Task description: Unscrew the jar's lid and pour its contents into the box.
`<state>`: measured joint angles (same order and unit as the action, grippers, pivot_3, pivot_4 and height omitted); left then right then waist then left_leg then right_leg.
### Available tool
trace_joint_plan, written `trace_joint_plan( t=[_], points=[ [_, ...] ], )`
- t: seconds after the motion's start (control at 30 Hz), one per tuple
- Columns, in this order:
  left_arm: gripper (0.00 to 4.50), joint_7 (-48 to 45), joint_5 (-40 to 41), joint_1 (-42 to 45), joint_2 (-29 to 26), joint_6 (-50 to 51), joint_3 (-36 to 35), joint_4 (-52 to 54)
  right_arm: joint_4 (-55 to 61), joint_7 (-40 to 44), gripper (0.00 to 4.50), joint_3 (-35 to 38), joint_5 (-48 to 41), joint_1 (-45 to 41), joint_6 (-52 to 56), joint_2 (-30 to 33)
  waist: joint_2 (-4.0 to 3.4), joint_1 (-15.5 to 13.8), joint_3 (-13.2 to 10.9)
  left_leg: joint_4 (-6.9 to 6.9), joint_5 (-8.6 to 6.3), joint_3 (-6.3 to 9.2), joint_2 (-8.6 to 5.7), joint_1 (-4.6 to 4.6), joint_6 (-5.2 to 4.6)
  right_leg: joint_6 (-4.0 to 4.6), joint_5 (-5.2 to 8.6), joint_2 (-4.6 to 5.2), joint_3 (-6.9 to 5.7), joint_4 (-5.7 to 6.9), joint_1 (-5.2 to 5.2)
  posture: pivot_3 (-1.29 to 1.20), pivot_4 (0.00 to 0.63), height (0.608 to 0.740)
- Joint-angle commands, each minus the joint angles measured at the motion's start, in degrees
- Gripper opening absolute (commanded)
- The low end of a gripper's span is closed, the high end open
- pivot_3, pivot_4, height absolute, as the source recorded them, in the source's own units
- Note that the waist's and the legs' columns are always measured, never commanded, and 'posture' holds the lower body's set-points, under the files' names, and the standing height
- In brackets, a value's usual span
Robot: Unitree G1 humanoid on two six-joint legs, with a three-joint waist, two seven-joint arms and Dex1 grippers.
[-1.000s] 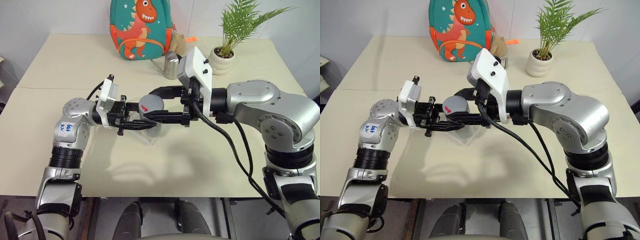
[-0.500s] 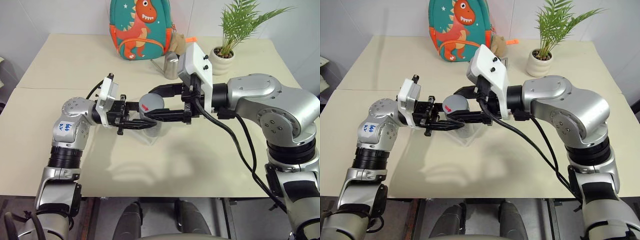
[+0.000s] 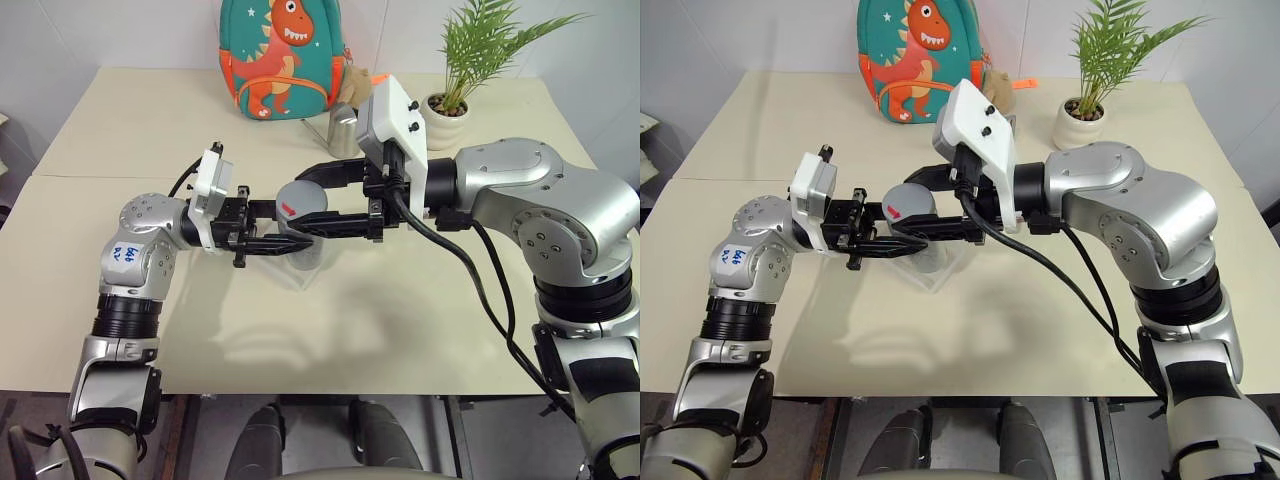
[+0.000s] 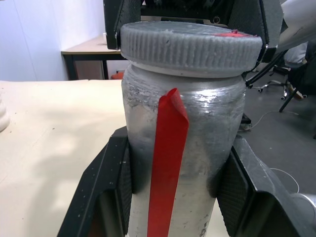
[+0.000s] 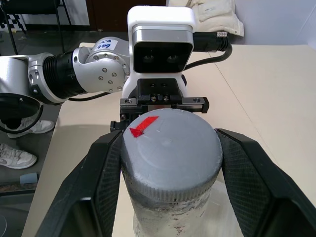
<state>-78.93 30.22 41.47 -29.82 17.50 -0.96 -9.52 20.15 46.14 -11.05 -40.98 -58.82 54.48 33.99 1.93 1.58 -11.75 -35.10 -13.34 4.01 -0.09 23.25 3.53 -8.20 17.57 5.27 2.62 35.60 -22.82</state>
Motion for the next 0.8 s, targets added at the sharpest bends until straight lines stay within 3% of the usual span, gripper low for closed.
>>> trace_joint_plan(
  t=[0.03,0.8],
  points=[
    [1.85,-2.65,-0.15,-3.03,-0.49,0.38,2.37,1.22,-2.23,-4.19,2.68,7.72,4.62,-4.47,-5.48,1.45,0.00,0.01,0.00,0.00,0.00,0.00,0.00,0.00,0.00,0.00,0.00,0.00,0.00,0.00,0.00,0.00,0.150,0.740],
    [1.85,-1.82,0.26,-5.57,-0.42,-0.72,3.31,2.60,-4.71,-6.57,2.68,10.61,3.45,-4.30,-7.49,-1.29,0.00,0.02,0.00,0.00,0.00,0.00,0.00,0.00,0.00,0.00,0.00,0.00,0.00,0.01,0.00,0.00,0.150,0.740]
  ],
)
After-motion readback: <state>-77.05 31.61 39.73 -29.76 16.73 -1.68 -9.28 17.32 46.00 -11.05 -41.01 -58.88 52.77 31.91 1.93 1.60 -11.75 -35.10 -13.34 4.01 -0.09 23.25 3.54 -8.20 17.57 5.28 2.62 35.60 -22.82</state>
